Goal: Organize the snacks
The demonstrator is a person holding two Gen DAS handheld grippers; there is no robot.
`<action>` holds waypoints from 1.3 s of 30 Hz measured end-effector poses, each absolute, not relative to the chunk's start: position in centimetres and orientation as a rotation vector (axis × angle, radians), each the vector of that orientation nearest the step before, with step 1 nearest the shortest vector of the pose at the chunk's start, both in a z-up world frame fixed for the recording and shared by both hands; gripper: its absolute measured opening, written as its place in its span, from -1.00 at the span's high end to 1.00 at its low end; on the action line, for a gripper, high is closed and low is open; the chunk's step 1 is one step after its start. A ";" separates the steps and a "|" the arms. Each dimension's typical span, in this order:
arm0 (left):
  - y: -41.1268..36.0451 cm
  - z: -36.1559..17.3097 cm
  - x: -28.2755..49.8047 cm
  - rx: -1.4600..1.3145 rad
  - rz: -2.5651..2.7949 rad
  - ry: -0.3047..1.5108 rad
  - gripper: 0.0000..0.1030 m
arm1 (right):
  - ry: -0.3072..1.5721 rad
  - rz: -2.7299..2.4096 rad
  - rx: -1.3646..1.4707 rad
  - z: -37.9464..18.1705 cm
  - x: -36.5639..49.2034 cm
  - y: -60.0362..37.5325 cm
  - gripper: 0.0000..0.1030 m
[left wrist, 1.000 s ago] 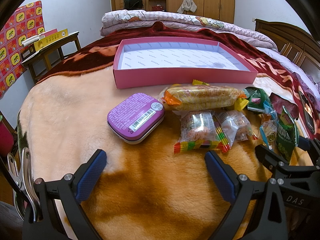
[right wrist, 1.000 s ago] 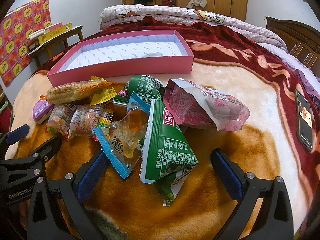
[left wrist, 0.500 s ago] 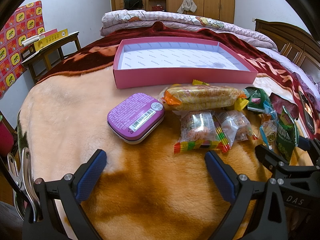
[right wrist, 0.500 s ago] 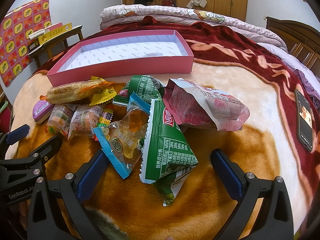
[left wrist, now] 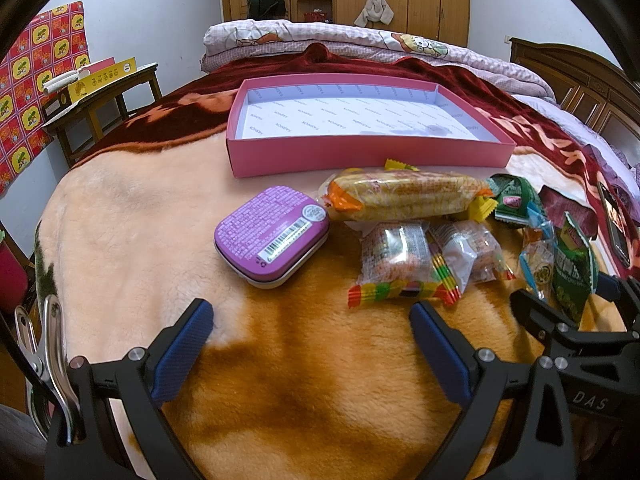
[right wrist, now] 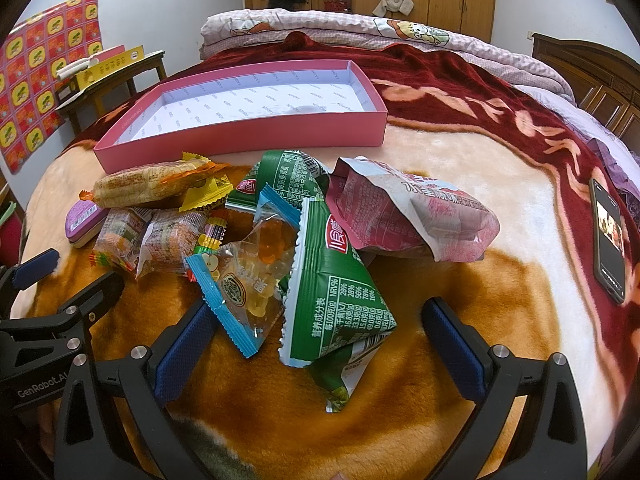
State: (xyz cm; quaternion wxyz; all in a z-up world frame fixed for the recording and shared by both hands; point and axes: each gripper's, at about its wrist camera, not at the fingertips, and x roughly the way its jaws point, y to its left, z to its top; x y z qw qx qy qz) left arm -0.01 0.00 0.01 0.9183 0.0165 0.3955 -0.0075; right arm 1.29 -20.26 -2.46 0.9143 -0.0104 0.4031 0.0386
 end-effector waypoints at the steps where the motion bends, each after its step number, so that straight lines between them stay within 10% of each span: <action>1: 0.0 0.0 0.0 0.034 -0.015 0.813 -0.95 | 0.830 0.080 -0.021 -2.5 1.3 -20.3 -1.00; 39: 3.3 3.5 -2.9 0.002 -0.148 0.792 -0.65 | 0.830 0.178 0.046 -0.4 -0.3 -22.1 -0.95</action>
